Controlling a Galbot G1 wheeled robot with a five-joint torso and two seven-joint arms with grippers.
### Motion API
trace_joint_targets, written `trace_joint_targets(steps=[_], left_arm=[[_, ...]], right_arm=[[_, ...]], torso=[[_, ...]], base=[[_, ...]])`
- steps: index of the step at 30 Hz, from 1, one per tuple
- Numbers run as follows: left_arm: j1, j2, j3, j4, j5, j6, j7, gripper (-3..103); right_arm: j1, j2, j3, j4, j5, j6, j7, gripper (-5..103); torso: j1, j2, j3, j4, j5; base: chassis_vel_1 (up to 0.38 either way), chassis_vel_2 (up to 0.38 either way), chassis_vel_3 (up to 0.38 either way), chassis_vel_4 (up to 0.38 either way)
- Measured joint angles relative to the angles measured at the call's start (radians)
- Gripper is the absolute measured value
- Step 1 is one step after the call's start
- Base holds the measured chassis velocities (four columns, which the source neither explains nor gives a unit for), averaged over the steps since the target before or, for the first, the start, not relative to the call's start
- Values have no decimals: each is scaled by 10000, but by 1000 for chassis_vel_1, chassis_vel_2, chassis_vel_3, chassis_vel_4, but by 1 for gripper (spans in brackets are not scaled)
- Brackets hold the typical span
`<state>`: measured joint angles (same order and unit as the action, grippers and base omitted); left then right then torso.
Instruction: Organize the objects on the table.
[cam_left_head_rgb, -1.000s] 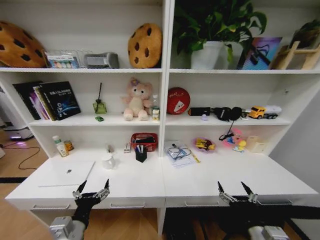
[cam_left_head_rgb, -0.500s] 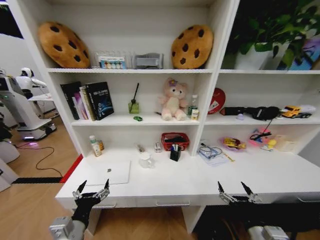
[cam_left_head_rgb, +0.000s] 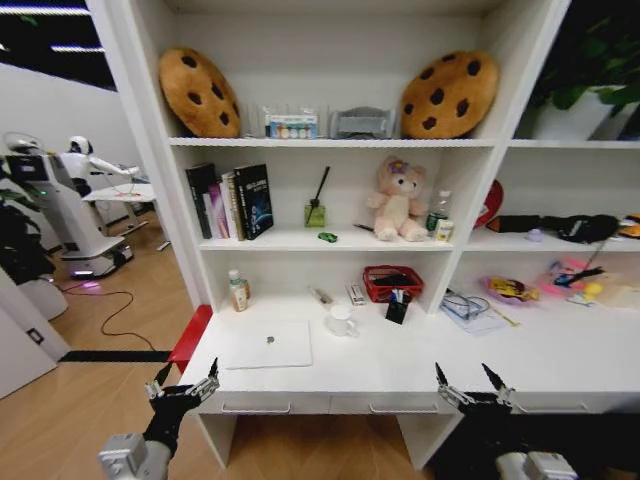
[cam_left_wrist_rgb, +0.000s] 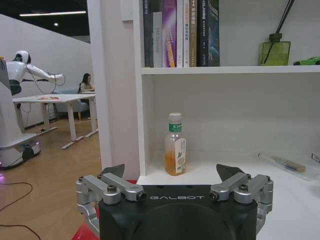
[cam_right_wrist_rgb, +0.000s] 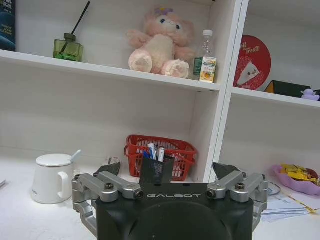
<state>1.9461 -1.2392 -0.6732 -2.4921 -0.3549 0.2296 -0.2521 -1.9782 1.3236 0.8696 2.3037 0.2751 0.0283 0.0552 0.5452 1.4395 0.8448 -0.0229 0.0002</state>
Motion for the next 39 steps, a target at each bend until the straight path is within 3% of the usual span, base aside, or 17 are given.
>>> trace_joint_targets(steps=[21, 39], left_arm=[[0, -1, -1, -1, -1, 0, 10, 100], [-1, -2, -2, -1, 0, 0, 17, 100]], right_arm=[[-1, -1, 3, -1, -2, 1, 1, 100], [-1, -1, 2, -1, -3, 1, 1, 100]], torso=[[-2, 1, -1, -3, -3], [-1, 0, 0, -4, 3]], base=[[8, -41, -28, 44], [237, -238, -249, 249]])
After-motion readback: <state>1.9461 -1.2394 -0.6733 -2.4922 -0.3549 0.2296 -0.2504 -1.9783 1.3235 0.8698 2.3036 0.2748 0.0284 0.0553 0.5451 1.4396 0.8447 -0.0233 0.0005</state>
